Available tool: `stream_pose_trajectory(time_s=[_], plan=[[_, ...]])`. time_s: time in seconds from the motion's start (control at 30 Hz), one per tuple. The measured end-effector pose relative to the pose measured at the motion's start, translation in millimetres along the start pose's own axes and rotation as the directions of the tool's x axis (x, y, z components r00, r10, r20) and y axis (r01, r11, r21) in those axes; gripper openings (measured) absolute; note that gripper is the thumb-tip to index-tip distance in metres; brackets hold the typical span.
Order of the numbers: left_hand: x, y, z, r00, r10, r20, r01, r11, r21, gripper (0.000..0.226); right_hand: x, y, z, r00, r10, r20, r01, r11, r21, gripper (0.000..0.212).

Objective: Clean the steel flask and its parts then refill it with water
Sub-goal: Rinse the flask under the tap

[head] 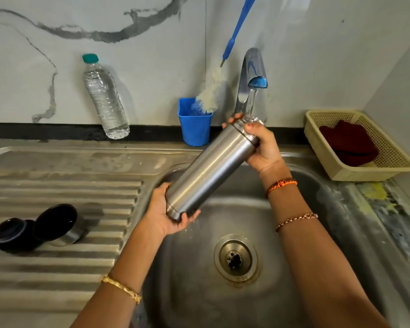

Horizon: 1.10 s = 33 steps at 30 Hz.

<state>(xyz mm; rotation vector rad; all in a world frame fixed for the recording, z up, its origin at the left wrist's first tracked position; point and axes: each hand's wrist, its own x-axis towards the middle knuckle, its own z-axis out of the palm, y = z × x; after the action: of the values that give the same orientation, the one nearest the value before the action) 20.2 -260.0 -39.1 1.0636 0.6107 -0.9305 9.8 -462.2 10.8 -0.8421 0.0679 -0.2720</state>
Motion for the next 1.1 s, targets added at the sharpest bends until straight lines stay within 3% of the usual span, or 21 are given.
stream_pose_trajectory(time_s=[0.07,0.13,0.17,0.2,0.27,0.3,0.33,0.37,0.4,0.43,0.47,0.5,0.53,0.6,0.7,0.77,0.83,0.9,0.97,1.03,1.1], plan=[[2,-11,0,0.996,0.084,-0.004,-0.084,0.992,-0.095,0.044,3,3,6,0.999,0.027,-0.03,-0.028,0.999,-0.027,0.036],[4,-26,8,0.903,0.407,-0.14,-0.423,0.899,-0.114,0.029,6,8,19,0.92,0.083,-0.384,-0.121,0.99,-0.076,0.03],[5,-35,11,0.737,0.64,-0.217,-0.664,0.746,-0.052,0.019,8,14,24,0.817,0.094,-0.569,-0.174,0.981,-0.088,0.035],[6,-41,12,0.478,0.848,-0.227,-0.857,0.508,0.092,0.013,7,19,27,0.736,0.086,-0.672,-0.181,0.981,-0.072,0.041],[13,-48,5,0.025,0.997,-0.068,-0.965,0.042,0.258,0.019,6,24,26,0.723,0.122,-0.68,-0.176,0.984,-0.011,0.046],[15,-46,2,-0.062,0.998,-0.024,-0.962,-0.053,0.267,0.021,3,22,26,0.783,0.144,-0.606,-0.177,0.984,0.005,0.04],[15,-38,0,-0.045,0.998,-0.047,-0.97,-0.033,0.24,0.019,0,16,25,0.852,0.147,-0.503,-0.167,0.986,0.007,0.03],[10,-27,1,0.125,0.984,-0.131,-0.974,0.147,0.173,0.015,-3,8,22,0.917,0.115,-0.382,-0.119,0.993,0.012,0.025],[3,-17,4,0.441,0.874,-0.204,-0.883,0.463,0.077,0.016,-4,1,18,0.966,0.067,-0.248,-0.06,0.998,0.034,0.027],[2,-8,6,0.772,0.613,-0.167,-0.62,0.784,0.009,0.023,-3,-5,16,0.99,0.021,-0.136,-0.013,0.998,0.062,0.034],[1,-1,5,0.958,0.283,-0.053,-0.283,0.959,0.004,0.034,-2,-10,16,0.999,0.0,-0.043,0.004,0.997,0.082,0.038],[3,4,3,0.998,0.038,0.047,-0.04,0.999,0.03,0.046,1,-12,16,0.999,-0.002,-0.033,0.003,0.999,0.047,0.034],[8,3,2,0.992,-0.079,0.099,0.076,0.997,0.034,0.055,2,-13,19,0.996,0.01,-0.09,-0.012,1.0,-0.025,0.024],[13,-7,6,0.991,-0.064,0.113,0.071,0.996,-0.051,0.058,3,-9,32,0.925,0.015,-0.379,-0.107,0.969,-0.223,0.018],[15,-34,18,0.965,0.25,-0.077,-0.258,0.957,-0.133,0.048,7,8,43,0.767,-0.184,-0.615,-0.084,0.921,-0.381,0.032],[21,-41,15,0.925,0.349,-0.153,-0.369,0.92,-0.132,0.046,5,6,44,0.827,-0.14,-0.544,-0.1,0.917,-0.387,0.03],[22,-33,4,0.986,0.164,-0.037,-0.168,0.973,-0.156,0.05,5,-5,37,0.954,0.008,-0.298,-0.087,0.964,-0.253,0.022],[20,-24,-4,0.992,-0.086,0.09,0.095,0.991,-0.1,0.058,7,-14,29,0.995,0.049,-0.082,-0.055,0.996,-0.077,0.019],[19,-22,1,0.99,-0.101,0.097,0.109,0.991,-0.08,0.06,7,-15,27,0.989,0.047,-0.142,-0.062,0.993,-0.098,0.021],[18,-27,15,0.992,0.125,0.018,-0.122,0.988,-0.094,0.052,8,-10,28,0.888,-0.019,-0.459,-0.107,0.964,-0.246,0.02],[22,-32,27,0.86,0.494,-0.127,-0.505,0.86,-0.072,0.031,8,-5,28,0.703,-0.137,-0.698,-0.082,0.959,-0.27,0.024]])
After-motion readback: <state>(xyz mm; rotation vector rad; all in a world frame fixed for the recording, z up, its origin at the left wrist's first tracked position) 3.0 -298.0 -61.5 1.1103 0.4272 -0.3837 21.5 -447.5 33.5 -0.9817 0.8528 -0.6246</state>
